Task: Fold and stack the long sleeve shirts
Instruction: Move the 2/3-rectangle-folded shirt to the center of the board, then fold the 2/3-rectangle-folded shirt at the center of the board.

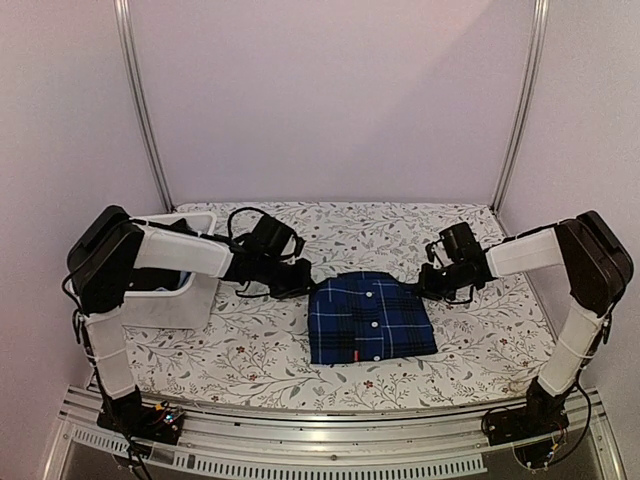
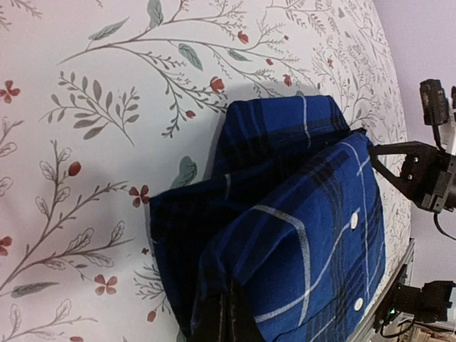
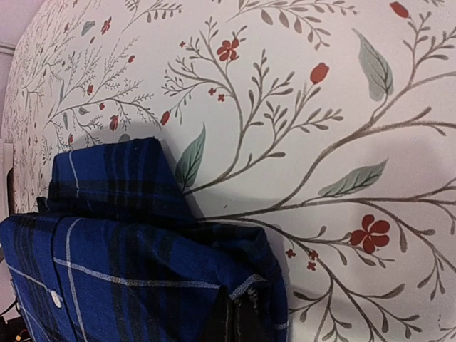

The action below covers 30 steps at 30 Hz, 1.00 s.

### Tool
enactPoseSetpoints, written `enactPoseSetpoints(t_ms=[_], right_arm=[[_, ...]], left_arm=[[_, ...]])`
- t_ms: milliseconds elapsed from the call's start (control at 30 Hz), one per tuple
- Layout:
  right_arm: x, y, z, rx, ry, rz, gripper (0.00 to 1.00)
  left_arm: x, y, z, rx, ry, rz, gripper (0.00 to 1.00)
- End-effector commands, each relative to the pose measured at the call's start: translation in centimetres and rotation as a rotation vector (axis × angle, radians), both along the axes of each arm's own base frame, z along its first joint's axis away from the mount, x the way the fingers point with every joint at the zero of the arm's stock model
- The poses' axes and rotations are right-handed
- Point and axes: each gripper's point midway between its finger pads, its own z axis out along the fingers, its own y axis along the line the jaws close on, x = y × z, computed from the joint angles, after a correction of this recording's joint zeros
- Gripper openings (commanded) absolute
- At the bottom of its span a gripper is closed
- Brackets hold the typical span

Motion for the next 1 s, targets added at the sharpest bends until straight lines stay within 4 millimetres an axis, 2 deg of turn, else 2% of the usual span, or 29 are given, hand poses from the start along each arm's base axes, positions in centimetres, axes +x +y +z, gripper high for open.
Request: enactPoseSetpoints(t_ms=[0,267,500,533,567,600,633,700,767,833,900,967], right_arm=[[0.2,-1.3,3.0,-0.016,-0.074,-0.058,0.0],[1.7,-0.9,5.8,0.017,-0.169,-0.06,0.0],[4.4,-1.0,4.7,0.01,-0.178,-0.042,0.0],[4.7,-0.9,4.7,0.012,-0.176,-0.034,0.01],[4.9,-0.7,4.6,0.011,-0.168,-0.027,0.05],[5.2,-0.4,5.1,0.014,-0.178,-0.009,0.12],[5.3,-0.2,5.7,0.021,-0.191,0.008,0.22],[5.3,0.0,7.1,0.02,-0.217,0.023,0.44],[5.0,-0.1,8.0,-0.004,-0.228,0.031,0.52],[4.1,0.4,9.2,-0.011,-0.245,0.055,0.53],[2.8,1.7,10.2,0.011,-0.257,0.098,0.51],[1.4,3.2,10.5,0.034,-0.251,0.154,0.44]], left_arm=[[0.6,1.1,2.9,-0.052,-0.103,0.071,0.0],[1.6,1.6,2.2,-0.038,-0.106,0.072,0.0],[3.9,1.8,0.2,-0.023,-0.071,0.078,0.01],[4.5,1.8,0.3,-0.019,-0.08,0.082,0.04],[4.5,2.0,0.0,0.001,-0.069,0.083,0.11],[4.7,2.1,0.2,0.011,-0.074,0.08,0.24],[5.0,2.2,0.8,0.018,-0.085,0.085,0.36],[5.1,2.0,2.0,0.02,-0.11,0.077,0.51],[4.5,1.7,3.3,0.029,-0.132,0.067,0.57],[3.4,1.4,4.4,0.055,-0.155,0.055,0.58],[1.7,0.7,5.5,0.065,-0.165,0.032,0.56],[-0.6,-0.7,6.2,0.041,-0.155,-0.02,0.53]])
